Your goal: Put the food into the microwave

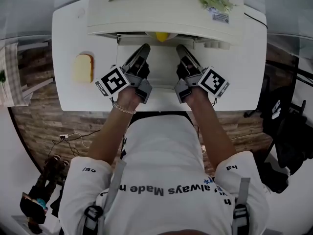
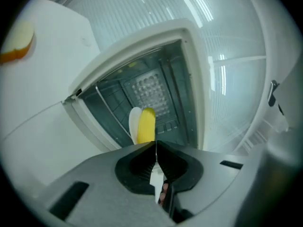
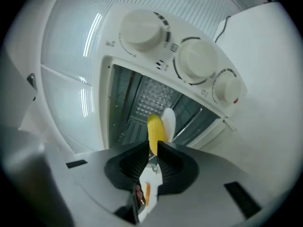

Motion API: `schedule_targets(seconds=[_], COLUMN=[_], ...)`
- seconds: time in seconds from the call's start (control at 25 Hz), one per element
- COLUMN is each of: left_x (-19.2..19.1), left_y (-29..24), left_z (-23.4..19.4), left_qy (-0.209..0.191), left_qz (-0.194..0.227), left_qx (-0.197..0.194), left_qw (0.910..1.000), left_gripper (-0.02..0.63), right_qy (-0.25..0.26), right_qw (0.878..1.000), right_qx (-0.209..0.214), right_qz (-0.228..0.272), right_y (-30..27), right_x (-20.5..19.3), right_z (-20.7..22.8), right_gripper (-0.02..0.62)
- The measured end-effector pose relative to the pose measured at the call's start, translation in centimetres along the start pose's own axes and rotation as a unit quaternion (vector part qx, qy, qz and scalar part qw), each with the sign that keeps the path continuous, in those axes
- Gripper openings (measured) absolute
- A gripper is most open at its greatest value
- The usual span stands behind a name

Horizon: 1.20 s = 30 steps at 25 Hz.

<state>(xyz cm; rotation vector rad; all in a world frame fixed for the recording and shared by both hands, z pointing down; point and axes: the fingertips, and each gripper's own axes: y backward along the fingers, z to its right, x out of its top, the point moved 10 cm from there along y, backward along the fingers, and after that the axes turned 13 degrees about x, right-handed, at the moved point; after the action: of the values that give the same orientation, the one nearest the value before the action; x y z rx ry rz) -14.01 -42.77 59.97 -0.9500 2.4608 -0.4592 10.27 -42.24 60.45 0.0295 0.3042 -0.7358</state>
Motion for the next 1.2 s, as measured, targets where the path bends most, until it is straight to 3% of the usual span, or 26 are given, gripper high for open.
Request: schedule_targets(seconds=[0.2, 0.44, 0.64, 0.84, 0.96, 1.2], left_x=[-0.1, 0.9, 1.2, 1.0, 0.9, 1.6], left_y=[2.9, 6.6, 9.7, 12.5, 14.0, 15.7], left_z=[3.0, 7.6, 10.7, 14.1, 16.0, 19.1], left_qy=[-0.095, -0.201, -0.235, -0.301, -0.333, -0.354], left_qz=[0.019, 0.055, 0.067, 0.089, 0.111, 0.140], left_qx=[-0.020, -0.045, -0.071, -0.080, -0.085, -0.104], left_qw=[0.9951, 0.9770, 0.9671, 0.9460, 0.9324, 0.9189], left_gripper=[0.012, 0.012, 0.011, 0.011, 0.011, 0.011], right_qy=[0.074, 0.185, 0.280, 0.376, 0.412, 0.462], right_qw=[0.997, 0.980, 0.954, 0.918, 0.902, 0.874], right_qx=[0.030, 0.063, 0.081, 0.097, 0.102, 0.120], right_qz=[-0.021, -0.047, -0.069, -0.080, -0.084, -0.089], right_y=[1.5, 2.9, 4.2, 5.3, 5.9, 6.8], right_x=[1.1, 1.8, 1.6, 1.9, 1.9, 2.0], right_z=[-3.8, -9.3, -14.3, -19.0, -21.6, -25.5], right_gripper=[0.041, 0.034, 0.031, 0.031, 0.031, 0.031])
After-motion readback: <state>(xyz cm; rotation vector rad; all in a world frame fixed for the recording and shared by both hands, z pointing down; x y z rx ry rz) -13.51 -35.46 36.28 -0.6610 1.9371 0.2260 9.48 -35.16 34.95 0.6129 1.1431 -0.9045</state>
